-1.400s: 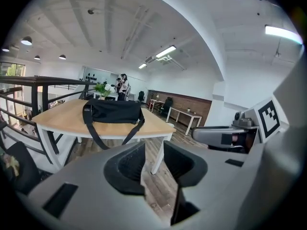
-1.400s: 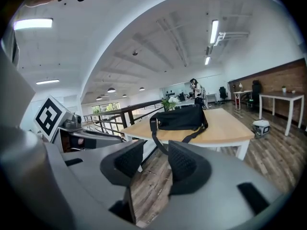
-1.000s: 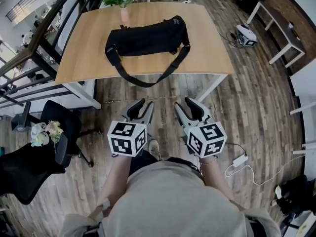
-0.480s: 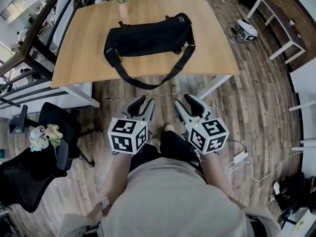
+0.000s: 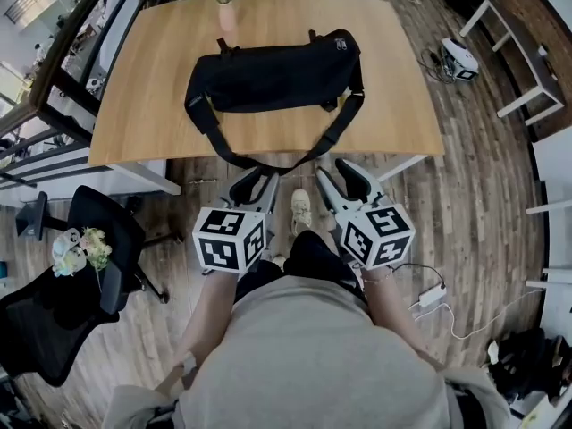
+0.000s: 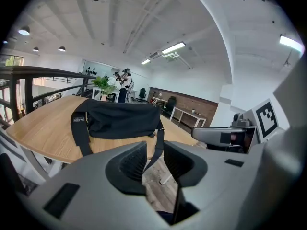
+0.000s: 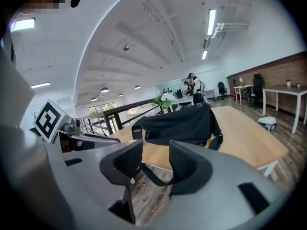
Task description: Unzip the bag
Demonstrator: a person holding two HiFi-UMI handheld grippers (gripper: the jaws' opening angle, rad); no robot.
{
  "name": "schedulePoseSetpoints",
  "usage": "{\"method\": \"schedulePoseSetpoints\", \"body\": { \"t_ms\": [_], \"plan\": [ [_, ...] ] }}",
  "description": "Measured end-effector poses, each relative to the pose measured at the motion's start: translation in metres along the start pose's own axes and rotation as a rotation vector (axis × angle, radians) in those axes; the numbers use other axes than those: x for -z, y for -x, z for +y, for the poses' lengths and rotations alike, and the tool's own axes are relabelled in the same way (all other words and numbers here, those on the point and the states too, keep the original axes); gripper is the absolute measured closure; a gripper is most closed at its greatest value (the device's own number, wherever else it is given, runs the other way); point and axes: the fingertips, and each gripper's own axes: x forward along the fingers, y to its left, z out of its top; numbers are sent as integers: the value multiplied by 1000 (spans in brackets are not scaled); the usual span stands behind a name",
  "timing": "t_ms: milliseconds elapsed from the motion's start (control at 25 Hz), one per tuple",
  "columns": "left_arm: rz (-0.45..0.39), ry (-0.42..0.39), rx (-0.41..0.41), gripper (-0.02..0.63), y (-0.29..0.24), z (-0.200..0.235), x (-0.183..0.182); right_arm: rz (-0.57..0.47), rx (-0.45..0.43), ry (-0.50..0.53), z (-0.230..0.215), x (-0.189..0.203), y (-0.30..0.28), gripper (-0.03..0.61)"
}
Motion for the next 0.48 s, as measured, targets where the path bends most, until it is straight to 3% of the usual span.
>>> {"method": "schedulePoseSetpoints", "body": {
  "t_ms": [480],
  "plan": [
    [-30, -20, -35, 491, -113, 33, -75, -29, -47, 26, -87, -75, -93, 410]
  ]
}}
